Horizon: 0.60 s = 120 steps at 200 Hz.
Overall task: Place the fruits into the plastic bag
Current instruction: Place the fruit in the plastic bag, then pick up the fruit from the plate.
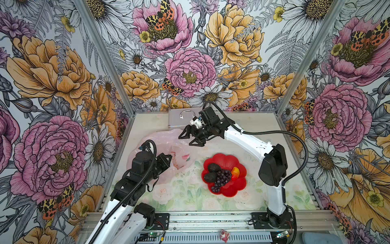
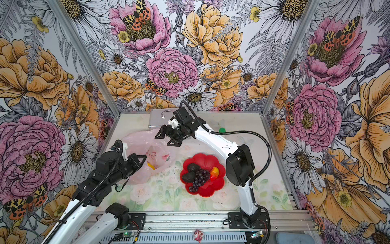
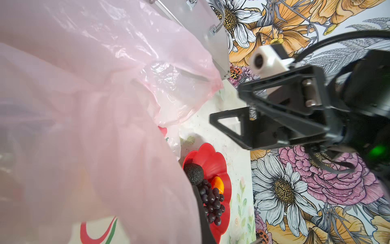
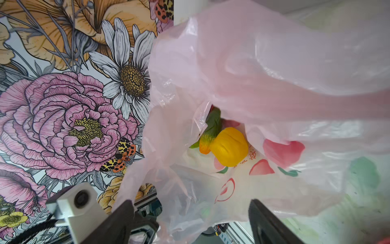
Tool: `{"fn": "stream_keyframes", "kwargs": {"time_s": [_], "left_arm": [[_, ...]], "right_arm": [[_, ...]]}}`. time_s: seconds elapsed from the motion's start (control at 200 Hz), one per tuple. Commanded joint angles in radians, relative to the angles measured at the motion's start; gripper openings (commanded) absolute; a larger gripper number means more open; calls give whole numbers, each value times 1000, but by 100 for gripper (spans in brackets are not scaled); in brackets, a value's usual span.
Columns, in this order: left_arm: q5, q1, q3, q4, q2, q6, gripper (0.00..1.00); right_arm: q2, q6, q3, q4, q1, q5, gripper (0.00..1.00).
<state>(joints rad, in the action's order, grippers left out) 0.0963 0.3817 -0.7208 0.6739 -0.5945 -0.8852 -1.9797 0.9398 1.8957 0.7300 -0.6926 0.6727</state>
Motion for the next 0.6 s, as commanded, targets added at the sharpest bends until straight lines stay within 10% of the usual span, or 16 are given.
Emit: {"fn": "stream_keyframes", "kwargs": {"time_s": [0.0, 0.595], "left_arm": [[-10, -13, 12, 11, 15, -14, 0], [32, -38, 34, 11, 8, 2, 0]], "right_arm": [[94, -114, -46, 68, 7, -85, 88], [484, -363, -380, 504, 47, -572, 100]]}}
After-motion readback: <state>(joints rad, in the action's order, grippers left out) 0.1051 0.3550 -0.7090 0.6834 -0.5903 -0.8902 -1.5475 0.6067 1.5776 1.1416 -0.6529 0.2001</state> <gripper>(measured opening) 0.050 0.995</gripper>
